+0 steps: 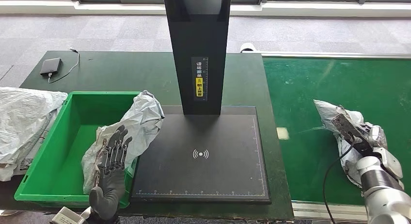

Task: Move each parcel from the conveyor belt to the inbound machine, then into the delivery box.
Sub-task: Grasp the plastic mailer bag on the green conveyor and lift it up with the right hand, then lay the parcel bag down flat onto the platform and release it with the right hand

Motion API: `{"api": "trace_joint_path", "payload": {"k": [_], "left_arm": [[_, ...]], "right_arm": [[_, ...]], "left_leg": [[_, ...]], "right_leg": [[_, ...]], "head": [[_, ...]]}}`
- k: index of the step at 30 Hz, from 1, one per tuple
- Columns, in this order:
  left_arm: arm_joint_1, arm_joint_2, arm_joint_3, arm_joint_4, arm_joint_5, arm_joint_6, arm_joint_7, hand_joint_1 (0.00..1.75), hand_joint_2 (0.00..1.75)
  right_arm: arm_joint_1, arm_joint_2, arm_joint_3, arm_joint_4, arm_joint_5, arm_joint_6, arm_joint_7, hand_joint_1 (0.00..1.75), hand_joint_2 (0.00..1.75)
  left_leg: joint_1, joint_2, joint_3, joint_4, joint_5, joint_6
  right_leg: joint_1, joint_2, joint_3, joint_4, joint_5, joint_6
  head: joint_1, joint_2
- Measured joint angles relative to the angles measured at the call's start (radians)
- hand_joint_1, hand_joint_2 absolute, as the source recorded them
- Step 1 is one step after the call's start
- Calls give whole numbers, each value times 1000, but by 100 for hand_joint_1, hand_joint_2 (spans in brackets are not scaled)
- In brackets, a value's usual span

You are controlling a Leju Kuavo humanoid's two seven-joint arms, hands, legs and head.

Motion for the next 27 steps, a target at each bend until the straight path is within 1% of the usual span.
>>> {"api": "trace_joint_path", "payload": {"k": [3, 6, 7, 8, 9, 11, 12, 13, 14, 16, 19, 21, 24, 27], "left_arm": [[1, -1, 2, 0, 0, 5, 0, 0, 0], [2, -1, 3, 0, 0, 8, 0, 0, 0], [2, -1, 3, 0, 0, 8, 0, 0, 0], [2, -1, 3, 0, 0, 8, 0, 0, 0], [2, -1, 3, 0, 0, 8, 0, 0, 0], [1, -1, 3, 2, 0, 8, 0, 0, 0], [-1, -1, 3, 5, 0, 6, 0, 0, 0], [-5, -1, 3, 9, 0, 3, 0, 0, 0], [-10, -1, 2, 15, 0, 0, 0, 0, 0], [-24, -1, 0, 29, 0, -9, 0, 0, 0], [-46, -1, -2, 50, -1, -26, 0, 0, 0], [-56, -1, -3, 64, -6, -42, 0, 0, 0], [-71, -1, -8, 87, -18, -57, 0, 0, 0], [-81, -1, -16, 107, -20, -61, 1, 0, 0]], "right_arm": [[7, 6, -14, -14, -61, -51, -83, 175, 175], [9, 12, -26, -25, -85, -64, -114, 175, 175], [11, 14, -29, -29, -105, -66, -138, 175, 175], [17, 17, -35, -37, -141, -70, -184, 175, 175], [25, 22, -41, -50, -195, -74, -251, 175, 175], [54, 40, -51, -105, -345, -62, -406, 175, 175], [76, 56, -51, -151, -423, -45, -461, 175, 175], [104, 77, -46, -213, -500, -21, -490, 175, 175], [137, 99, -33, -280, -567, 6, -496, 175, 175], [211, 145, 24, -430, -681, 58, -475, 175, 175], [322, 199, 166, -632, -786, 95, -457, 175, 175], [393, 222, 275, -761, -816, 101, -457, 175, 175], [493, 244, 437, -954, -827, 90, -423, 175, 175], [548, 251, 541, -1071, -864, 102, -403, 175, 175]], "left_leg": [[0, 0, 0, 0, 0, 0], [0, 0, 0, 0, 0, 0], [0, 0, -1, 0, 0, 0], [0, 0, -1, 0, 0, 0], [0, 0, -1, 0, 0, 0], [0, 0, -2, 0, 0, 0], [0, 0, -1, 0, 0, 0], [0, 0, -1, 0, 0, 0], [1, 0, -2, 0, 0, 0], [1, 0, -2, 0, 0, 0], [1, 0, -2, -1, 0, -1], [1, 0, -2, -1, 0, -1], [1, 0, -2, -1, 0, -1], [1, 0, -3, -1, 0, -1]], "right_leg": [[0, 0, -1, 0, 0, 0], [0, 0, -1, 0, 0, 0], [0, 0, -1, 0, 0, 0], [0, 0, -1, 0, 0, 0], [0, 0, -1, 0, 0, 0], [0, 0, -2, 0, 0, 0], [0, 0, -2, 0, 0, 0], [1, 0, -2, 0, 0, 0], [1, 0, -2, 0, -1, -1], [1, -1, -2, 1, -1, -1], [1, 0, -3, 1, -1, -2], [1, 0, -4, 2, -2, -2], [1, 0, -5, 2, -2, -3], [1, 0, -5, 2, -3, -3]], "head": [[0, 0], [0, 0], [0, 0], [0, 0], [0, 0], [0, 0], [0, 0], [0, 0], [0, 0], [0, 0], [0, 0], [0, 0], [0, 0], [0, 0]]}}
